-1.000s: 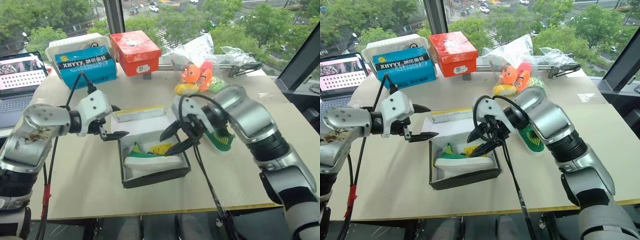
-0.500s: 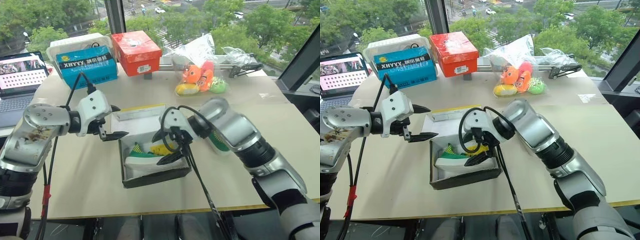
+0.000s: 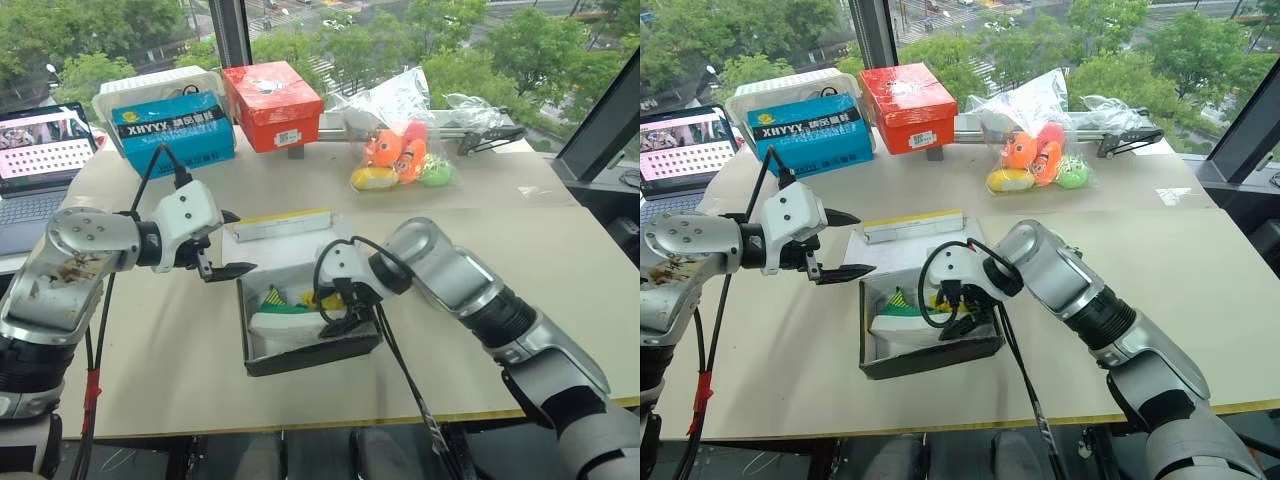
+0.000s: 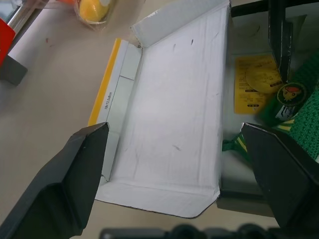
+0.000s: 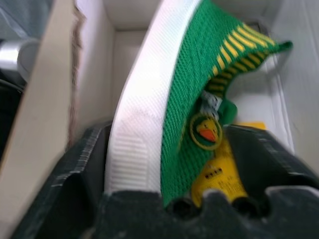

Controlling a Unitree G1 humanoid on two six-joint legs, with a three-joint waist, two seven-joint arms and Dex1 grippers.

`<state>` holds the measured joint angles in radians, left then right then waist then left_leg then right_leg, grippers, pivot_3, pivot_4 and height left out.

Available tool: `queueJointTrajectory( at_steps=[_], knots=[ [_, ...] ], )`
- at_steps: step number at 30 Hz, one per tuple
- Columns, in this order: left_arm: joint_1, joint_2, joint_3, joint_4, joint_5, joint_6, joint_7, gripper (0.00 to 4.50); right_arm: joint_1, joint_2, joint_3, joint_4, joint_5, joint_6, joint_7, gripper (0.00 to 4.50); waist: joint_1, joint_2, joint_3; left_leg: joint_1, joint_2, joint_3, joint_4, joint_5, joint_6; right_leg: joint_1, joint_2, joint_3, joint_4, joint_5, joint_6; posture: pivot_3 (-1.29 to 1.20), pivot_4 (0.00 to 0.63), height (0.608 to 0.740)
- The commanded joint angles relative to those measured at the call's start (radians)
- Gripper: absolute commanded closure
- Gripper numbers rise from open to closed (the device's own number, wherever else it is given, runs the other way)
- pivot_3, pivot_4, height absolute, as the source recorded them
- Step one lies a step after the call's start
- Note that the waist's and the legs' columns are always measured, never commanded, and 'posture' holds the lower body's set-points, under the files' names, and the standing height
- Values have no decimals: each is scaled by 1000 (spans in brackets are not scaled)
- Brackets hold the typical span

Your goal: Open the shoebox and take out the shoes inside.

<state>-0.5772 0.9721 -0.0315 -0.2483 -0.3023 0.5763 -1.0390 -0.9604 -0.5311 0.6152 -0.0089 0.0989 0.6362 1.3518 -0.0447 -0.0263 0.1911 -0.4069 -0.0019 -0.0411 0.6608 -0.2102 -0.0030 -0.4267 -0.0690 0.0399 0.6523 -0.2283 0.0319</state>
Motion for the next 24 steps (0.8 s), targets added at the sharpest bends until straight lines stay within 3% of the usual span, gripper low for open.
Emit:
queueJointTrajectory(
  at_steps=[1, 4, 6, 19, 24],
  knots=[
    [-14, 17, 21, -19, 0, -2, -7, 0, -5, 7, -19, -23, 0, -22, 5, 2389, 0, 0, 0, 0, 0, 0, 0, 0, 0, 0, 0, 0, 0, 0, 0, 0, 150, 740],
    [-16, 18, 21, -17, -2, 2, -11, 0, -10, 13, -28, -20, 4, -31, 3, 3460, -1, 0, 0, 0, 0, 0, 0, 0, 0, 0, 0, 0, 1, 0, 0, 0, 150, 740],
    [-16, 19, 24, -20, -9, 9, -16, 0, -19, 28, -47, -14, 10, -41, -12, 3897, -1, 0, 0, 0, 0, 0, 0, 0, 0, 0, 0, 0, 1, 0, 0, 0, 150, 740],
    [27, 80, 147, -85, -161, 107, -80, 0, -59, 65, -120, 79, -36, -242, -90, 3915, 0, 0, 0, 0, 0, 0, 0, 0, 0, 0, 0, 0, 1, 0, 0, 0, 150, 740],
    [54, 106, 198, -102, -196, 127, -79, 0, -81, 68, -110, 200, -129, -404, -150, 3917, -1, 0, 0, 0, 0, 0, 0, 0, 0, -1, 0, 0, 1, 0, 0, 0, 150, 740]
  ],
)
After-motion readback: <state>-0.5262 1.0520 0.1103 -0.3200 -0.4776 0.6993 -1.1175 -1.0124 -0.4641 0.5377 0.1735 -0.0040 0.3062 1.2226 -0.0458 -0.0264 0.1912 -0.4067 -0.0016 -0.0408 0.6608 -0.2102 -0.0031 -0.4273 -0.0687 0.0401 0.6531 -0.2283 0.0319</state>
